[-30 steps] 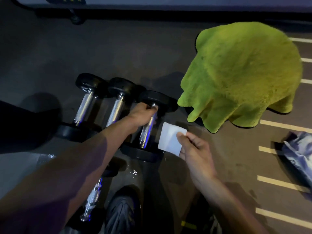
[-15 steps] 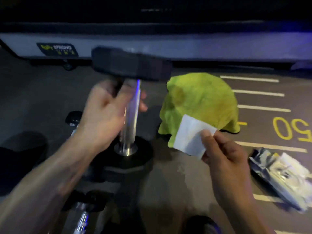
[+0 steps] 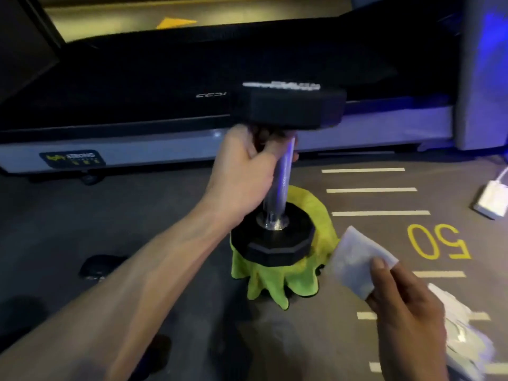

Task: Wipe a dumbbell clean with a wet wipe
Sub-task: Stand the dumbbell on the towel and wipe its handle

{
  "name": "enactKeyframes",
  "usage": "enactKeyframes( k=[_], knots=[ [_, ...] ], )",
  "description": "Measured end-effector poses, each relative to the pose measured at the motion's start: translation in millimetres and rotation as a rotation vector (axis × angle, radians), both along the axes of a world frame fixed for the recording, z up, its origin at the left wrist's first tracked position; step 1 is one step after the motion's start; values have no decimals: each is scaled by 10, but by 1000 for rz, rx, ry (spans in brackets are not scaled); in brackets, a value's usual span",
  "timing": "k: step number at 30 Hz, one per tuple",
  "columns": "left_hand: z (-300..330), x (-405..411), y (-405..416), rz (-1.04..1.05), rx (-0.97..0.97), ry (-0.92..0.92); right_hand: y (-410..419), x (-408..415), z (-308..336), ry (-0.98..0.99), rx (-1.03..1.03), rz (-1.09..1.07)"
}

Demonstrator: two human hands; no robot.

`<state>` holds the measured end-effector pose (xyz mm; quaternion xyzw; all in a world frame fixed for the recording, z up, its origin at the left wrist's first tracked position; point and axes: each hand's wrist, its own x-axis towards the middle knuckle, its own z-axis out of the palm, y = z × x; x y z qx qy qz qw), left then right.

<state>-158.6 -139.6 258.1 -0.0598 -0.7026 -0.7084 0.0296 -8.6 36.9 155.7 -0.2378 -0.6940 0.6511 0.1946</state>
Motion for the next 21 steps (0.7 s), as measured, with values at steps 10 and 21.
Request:
enactKeyframes(
  k=[10, 21],
  knots=[
    [-10, -250, -120, 29, 96, -59, -8, -514, 353, 101, 367, 218],
    [180, -319, -259, 173, -421, 347, -263, -733, 338, 118, 665, 384]
  ],
)
